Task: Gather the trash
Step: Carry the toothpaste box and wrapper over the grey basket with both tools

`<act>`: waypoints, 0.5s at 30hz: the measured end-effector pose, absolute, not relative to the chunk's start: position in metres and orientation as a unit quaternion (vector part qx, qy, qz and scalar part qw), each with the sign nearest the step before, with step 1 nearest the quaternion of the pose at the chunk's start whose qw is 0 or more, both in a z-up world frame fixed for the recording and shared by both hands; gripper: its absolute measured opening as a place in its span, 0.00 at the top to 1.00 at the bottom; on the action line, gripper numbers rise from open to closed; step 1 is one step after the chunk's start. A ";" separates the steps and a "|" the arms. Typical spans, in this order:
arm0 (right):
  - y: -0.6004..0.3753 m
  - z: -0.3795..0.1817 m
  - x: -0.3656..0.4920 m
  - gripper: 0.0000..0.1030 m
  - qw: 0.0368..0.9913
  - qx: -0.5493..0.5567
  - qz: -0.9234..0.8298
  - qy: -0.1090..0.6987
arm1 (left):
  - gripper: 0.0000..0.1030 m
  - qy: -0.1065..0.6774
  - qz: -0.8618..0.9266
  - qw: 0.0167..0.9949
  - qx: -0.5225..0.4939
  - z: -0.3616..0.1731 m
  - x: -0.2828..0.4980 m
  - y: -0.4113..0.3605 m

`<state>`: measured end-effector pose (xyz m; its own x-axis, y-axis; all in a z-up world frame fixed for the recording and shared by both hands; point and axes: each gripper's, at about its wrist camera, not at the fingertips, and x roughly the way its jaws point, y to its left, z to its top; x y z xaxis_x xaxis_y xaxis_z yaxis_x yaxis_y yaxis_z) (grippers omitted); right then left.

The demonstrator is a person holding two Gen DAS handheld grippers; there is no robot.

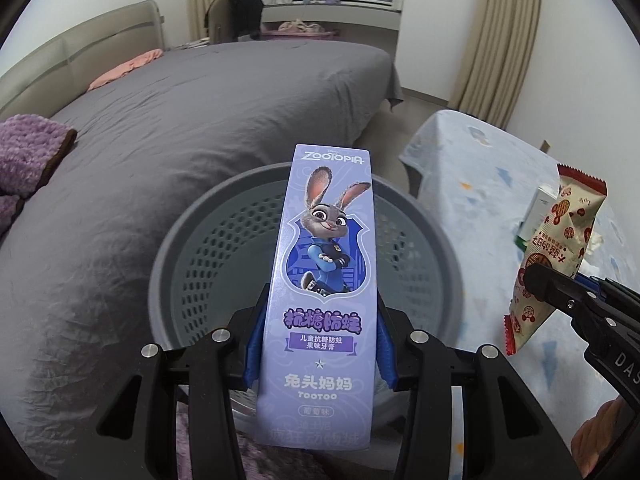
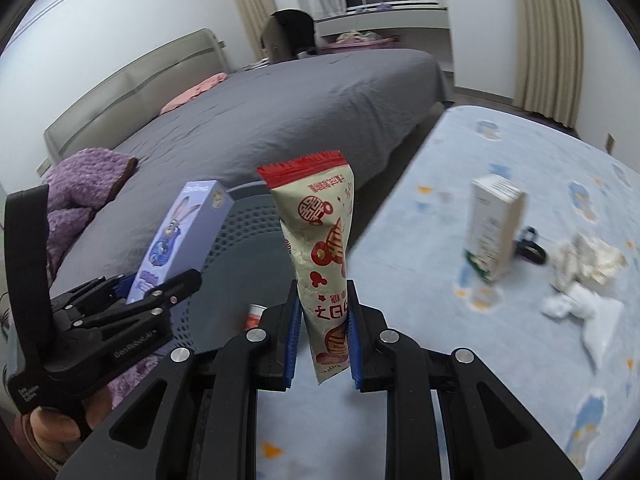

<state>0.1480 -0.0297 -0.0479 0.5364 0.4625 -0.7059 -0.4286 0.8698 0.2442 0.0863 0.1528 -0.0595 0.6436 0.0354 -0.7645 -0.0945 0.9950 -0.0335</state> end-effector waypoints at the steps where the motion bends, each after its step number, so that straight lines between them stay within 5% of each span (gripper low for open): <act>1: -0.023 -0.048 0.151 0.80 0.874 0.020 0.260 0.409 | 0.58 0.421 0.040 0.905 -0.037 -0.061 0.087 0.159; 15: 0.042 -0.067 0.181 0.80 0.845 0.005 0.303 0.440 | 0.57 0.434 0.068 0.897 -0.047 -0.072 0.099 0.200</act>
